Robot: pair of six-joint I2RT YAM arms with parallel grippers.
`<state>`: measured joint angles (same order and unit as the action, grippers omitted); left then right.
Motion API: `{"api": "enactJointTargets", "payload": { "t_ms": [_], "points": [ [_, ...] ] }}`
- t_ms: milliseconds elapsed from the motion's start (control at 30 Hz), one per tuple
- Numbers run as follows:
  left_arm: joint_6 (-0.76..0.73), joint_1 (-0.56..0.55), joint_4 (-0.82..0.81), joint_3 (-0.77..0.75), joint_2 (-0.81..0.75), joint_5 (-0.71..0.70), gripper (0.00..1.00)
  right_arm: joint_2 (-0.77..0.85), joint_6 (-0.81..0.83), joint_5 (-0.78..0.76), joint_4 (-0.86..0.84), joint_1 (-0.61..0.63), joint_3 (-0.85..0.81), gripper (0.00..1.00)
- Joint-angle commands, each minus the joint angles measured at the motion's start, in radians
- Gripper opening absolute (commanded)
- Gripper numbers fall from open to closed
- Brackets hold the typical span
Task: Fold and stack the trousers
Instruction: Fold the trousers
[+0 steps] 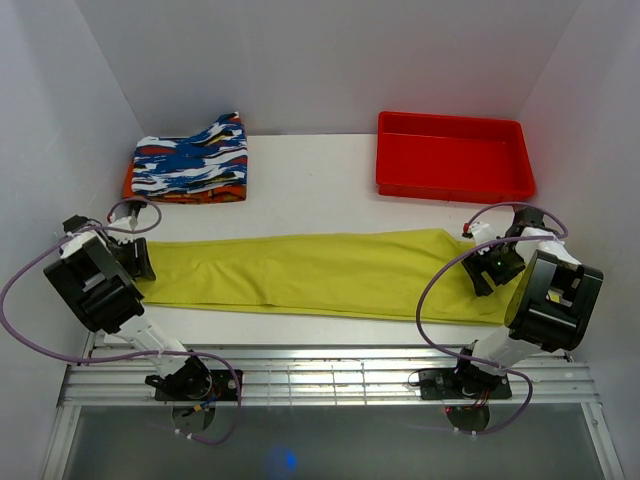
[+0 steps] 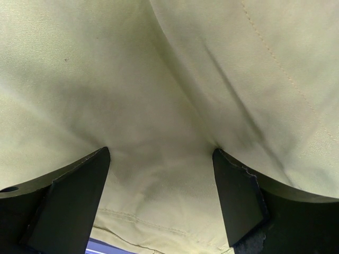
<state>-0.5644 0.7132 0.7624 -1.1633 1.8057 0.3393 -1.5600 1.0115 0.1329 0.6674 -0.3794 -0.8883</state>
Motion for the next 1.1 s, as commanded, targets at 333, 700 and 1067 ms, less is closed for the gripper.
{"api": "enactJointTargets", "payload": {
  "t_ms": [333, 700, 1067],
  "points": [
    [0.032, -0.004, 0.006, 0.038, 0.017, 0.132, 0.01, -0.031, 0.013, -0.033, 0.089, -0.003, -0.023, 0.83],
    [-0.150, 0.038, 0.432, -0.512, -0.020, 0.230, 0.00, 0.060, -0.152, 0.141, 0.124, 0.266, 0.011, 0.82],
    [-0.158, -0.119, 0.640, -0.562, -0.187, 0.475, 0.00, 0.152, -0.284, 0.410, 0.353, 0.337, -0.320, 0.93]
  ]
}}
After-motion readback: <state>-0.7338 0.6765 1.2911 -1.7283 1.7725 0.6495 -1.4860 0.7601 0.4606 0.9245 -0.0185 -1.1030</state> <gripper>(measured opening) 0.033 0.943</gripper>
